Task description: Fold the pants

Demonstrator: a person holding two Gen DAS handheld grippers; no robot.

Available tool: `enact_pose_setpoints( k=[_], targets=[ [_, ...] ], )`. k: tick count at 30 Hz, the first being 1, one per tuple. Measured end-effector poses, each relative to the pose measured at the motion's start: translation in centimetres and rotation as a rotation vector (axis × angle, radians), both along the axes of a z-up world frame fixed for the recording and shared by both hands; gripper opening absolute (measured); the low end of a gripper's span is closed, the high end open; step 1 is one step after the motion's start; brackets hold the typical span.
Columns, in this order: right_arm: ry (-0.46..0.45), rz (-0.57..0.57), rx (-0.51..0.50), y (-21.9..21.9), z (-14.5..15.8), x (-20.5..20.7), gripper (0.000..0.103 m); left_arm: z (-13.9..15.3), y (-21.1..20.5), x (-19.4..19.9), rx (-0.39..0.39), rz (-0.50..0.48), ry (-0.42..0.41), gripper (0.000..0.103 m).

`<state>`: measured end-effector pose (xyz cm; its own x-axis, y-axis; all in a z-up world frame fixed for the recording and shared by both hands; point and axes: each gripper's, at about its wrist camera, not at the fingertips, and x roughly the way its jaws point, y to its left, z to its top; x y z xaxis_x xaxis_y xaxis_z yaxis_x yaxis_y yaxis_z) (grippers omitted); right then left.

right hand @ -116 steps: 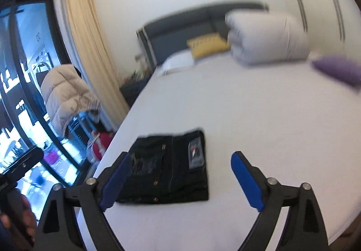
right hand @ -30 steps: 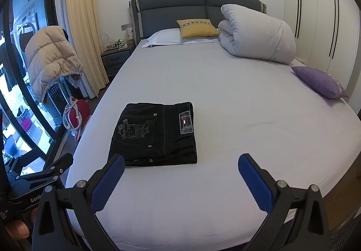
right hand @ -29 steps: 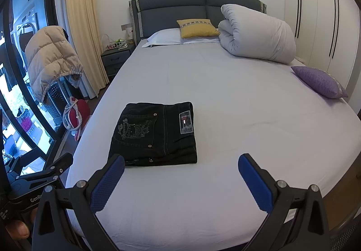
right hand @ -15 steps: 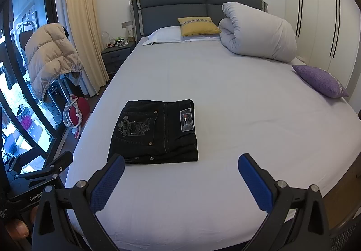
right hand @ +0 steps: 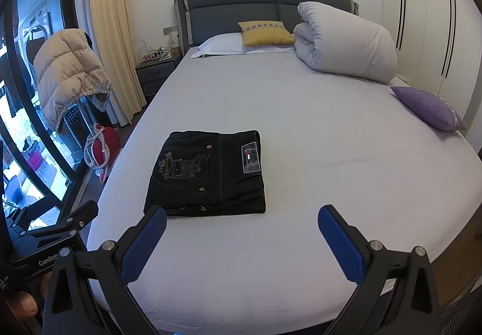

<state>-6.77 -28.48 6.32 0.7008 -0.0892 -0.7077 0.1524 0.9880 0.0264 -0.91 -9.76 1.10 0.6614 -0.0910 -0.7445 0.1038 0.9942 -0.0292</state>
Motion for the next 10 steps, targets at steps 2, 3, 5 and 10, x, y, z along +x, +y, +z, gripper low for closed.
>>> enact_pose_setpoints(
  k=[2, 3, 5, 10],
  targets=[
    [0.002, 0.001, 0.001, 0.03, -0.08, -0.03, 0.103, -0.05, 0.01, 0.15, -0.003, 0.000, 0.005, 0.103],
    [0.002, 0.002, 0.001, 0.01, -0.13, -0.01, 0.103, -0.09, 0.03, 0.18, -0.004, 0.002, 0.007, 0.103],
    [0.004, 0.002, 0.001, 0.01, -0.13, -0.01, 0.103, -0.09, 0.12, 0.32, -0.007, 0.005, 0.012, 0.103],
    [0.012, 0.006, 0.006, -0.14, -0.35, -0.05, 0.103, -0.12, 0.26, 0.41, -0.010, 0.010, 0.013, 0.103]
  ],
)
